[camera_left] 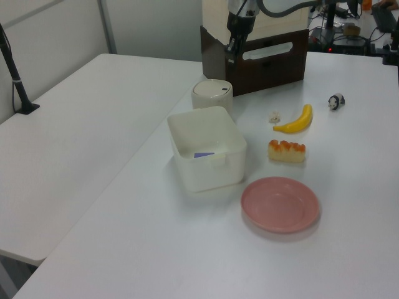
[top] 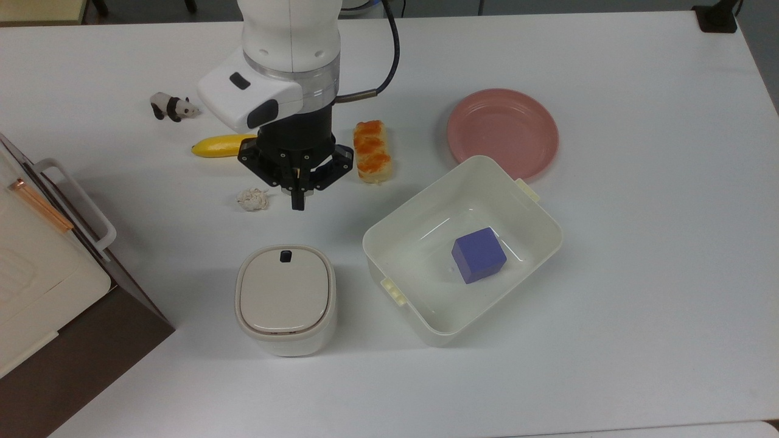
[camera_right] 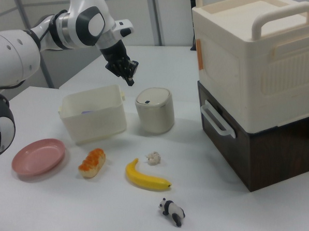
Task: Open the trash can
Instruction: 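Move the gripper over the cream trash can lid and lower it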
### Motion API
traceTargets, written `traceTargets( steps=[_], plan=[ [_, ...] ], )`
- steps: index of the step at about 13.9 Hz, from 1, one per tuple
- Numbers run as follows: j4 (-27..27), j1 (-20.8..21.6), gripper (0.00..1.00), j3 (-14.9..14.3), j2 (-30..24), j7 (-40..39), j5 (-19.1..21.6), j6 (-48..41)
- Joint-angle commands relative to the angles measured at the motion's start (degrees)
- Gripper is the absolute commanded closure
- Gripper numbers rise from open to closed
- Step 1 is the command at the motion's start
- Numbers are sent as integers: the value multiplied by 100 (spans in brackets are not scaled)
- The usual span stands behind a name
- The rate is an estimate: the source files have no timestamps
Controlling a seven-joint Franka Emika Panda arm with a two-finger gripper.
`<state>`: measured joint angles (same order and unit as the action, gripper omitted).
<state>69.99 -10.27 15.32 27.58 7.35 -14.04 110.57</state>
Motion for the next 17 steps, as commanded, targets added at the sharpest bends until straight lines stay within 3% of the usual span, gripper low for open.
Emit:
traceTargets(
  steps=[1,5,17],
  plan=[
    [76,16,100,-47,90,144,-318,341],
    [67,-2,100,-179,380,144,-600,737],
    [190,78,100,-179,626,153,-1074,764]
  ],
)
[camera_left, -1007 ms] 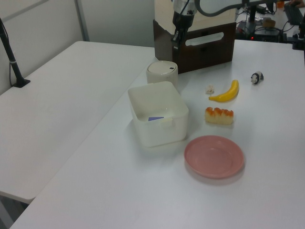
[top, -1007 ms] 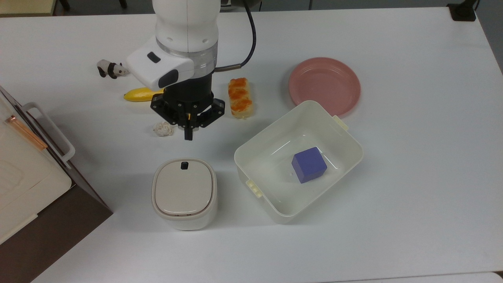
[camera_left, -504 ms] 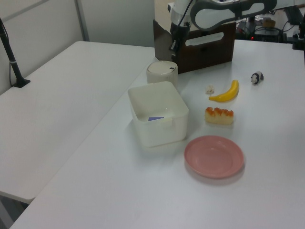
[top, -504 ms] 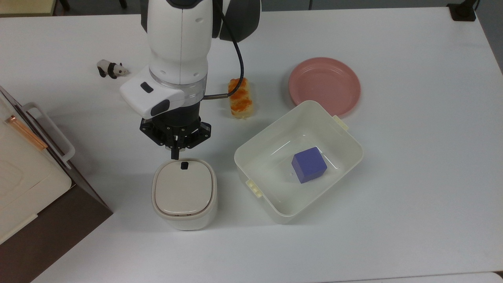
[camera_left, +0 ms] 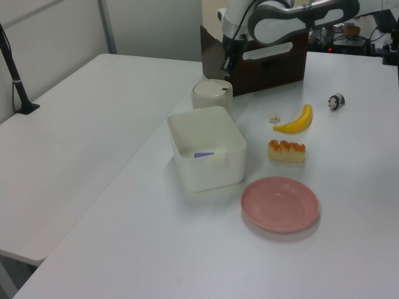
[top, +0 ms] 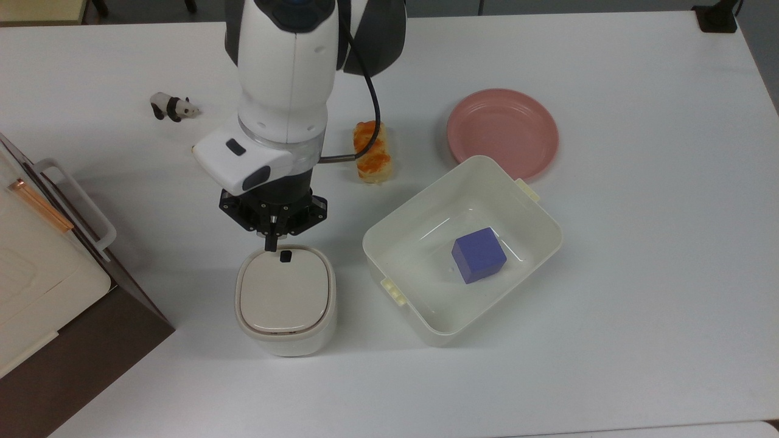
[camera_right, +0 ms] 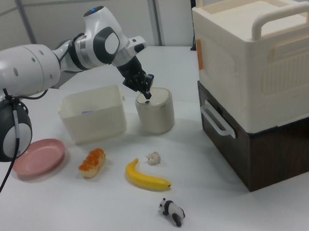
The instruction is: Open the trash can
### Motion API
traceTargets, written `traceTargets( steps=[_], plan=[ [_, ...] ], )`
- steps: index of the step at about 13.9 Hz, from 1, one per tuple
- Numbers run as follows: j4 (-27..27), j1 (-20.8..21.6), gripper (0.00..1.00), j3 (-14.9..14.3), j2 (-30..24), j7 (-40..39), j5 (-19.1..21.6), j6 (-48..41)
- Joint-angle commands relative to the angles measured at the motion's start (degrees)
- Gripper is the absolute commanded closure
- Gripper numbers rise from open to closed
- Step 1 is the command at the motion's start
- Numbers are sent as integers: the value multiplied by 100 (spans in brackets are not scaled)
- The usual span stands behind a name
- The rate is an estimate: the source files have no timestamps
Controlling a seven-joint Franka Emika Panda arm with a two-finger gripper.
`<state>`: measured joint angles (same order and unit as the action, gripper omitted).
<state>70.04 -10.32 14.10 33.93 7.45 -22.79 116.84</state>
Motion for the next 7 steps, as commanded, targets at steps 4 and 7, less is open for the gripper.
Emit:
traceTargets(
  steps=[4,7],
  plan=[
    [185,82,100,-57,44,152,-252,137],
    [185,108,100,-57,88,152,-296,146]
  ],
)
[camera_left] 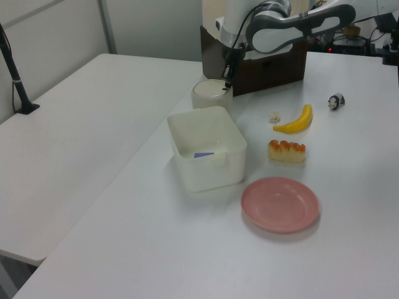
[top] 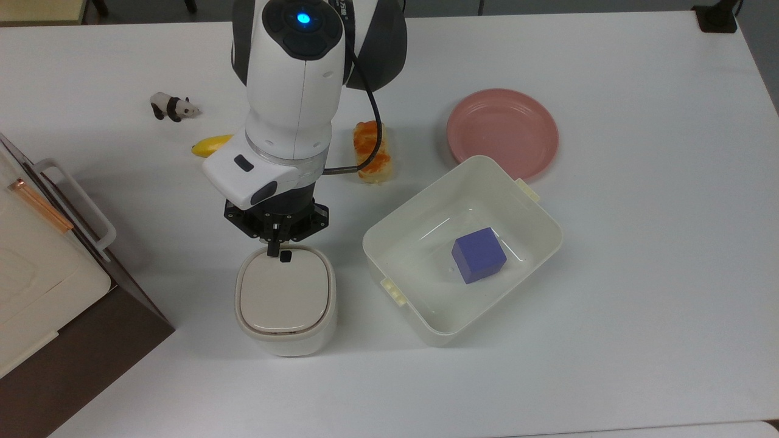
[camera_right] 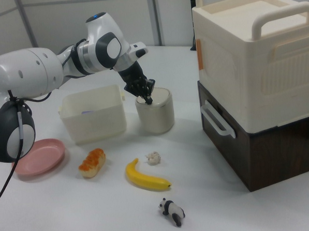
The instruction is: Open the trash can
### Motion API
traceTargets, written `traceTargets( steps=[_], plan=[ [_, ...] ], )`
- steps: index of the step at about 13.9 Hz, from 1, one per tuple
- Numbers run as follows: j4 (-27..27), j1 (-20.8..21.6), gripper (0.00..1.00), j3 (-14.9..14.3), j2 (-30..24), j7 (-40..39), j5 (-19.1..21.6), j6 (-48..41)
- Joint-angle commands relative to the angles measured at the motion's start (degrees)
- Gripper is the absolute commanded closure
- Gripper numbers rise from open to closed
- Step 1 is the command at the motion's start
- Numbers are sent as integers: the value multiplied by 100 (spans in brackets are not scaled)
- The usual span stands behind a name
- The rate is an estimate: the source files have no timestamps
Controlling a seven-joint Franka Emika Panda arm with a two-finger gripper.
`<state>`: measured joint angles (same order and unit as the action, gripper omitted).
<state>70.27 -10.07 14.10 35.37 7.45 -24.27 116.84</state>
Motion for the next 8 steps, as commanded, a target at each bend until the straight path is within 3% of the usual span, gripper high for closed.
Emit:
traceTargets(
  steps=[1,8],
  plan=[
    [162,119,100,-57,-48,152,-149,146],
    [127,128,100,-57,23,256,-236,225]
  ],
)
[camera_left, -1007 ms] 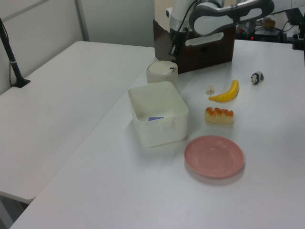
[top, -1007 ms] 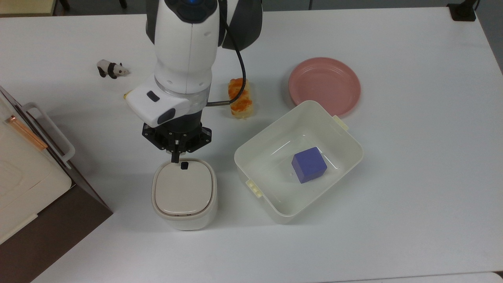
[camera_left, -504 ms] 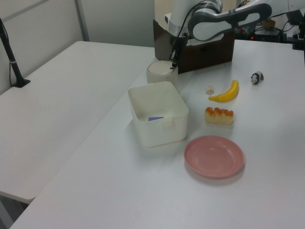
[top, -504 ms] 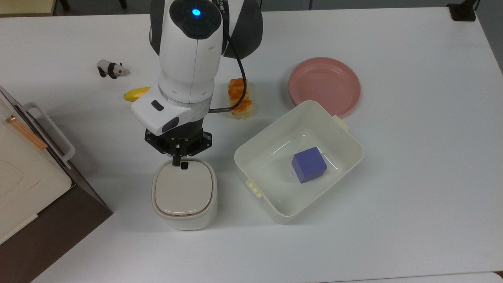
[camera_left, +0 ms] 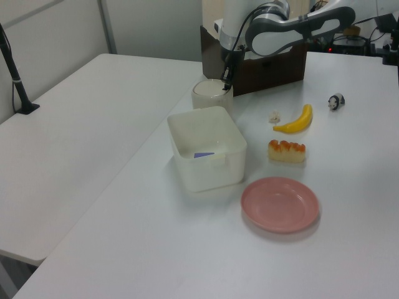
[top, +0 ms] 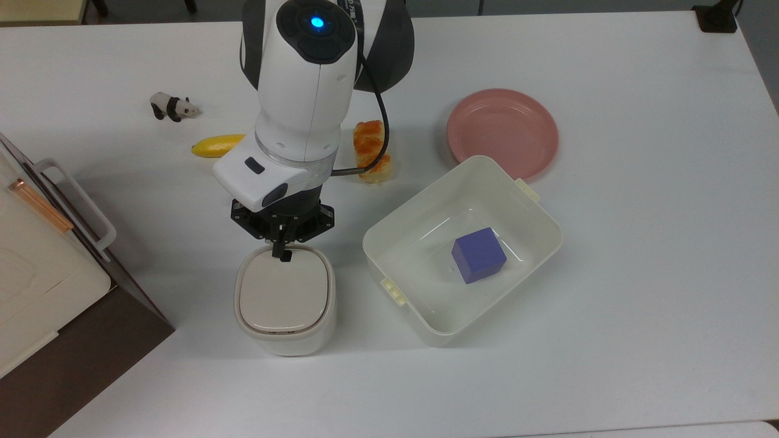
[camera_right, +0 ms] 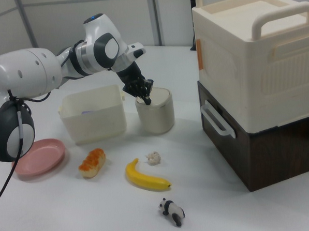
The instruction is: Open the trash can
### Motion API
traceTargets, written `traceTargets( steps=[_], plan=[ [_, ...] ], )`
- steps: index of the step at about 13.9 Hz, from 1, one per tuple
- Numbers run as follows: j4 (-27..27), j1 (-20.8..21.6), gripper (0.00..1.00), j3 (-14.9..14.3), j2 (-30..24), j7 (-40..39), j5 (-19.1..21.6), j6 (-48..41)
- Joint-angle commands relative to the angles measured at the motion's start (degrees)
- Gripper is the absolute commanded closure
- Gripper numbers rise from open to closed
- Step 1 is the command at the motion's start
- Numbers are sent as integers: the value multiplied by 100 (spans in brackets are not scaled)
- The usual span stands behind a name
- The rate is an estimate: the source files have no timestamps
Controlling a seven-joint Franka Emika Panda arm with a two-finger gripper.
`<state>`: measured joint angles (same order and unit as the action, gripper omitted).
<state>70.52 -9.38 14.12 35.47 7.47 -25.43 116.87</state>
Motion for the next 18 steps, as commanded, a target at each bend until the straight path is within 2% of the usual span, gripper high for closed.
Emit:
traceTargets(
  steps=[1,11,14,18],
  plan=[
    [93,59,100,-58,13,272,-120,266],
    [119,41,100,-58,13,281,-129,380],
    [172,41,100,-58,21,281,-322,380],
    [286,50,100,-58,21,281,-358,380]
  ],
)
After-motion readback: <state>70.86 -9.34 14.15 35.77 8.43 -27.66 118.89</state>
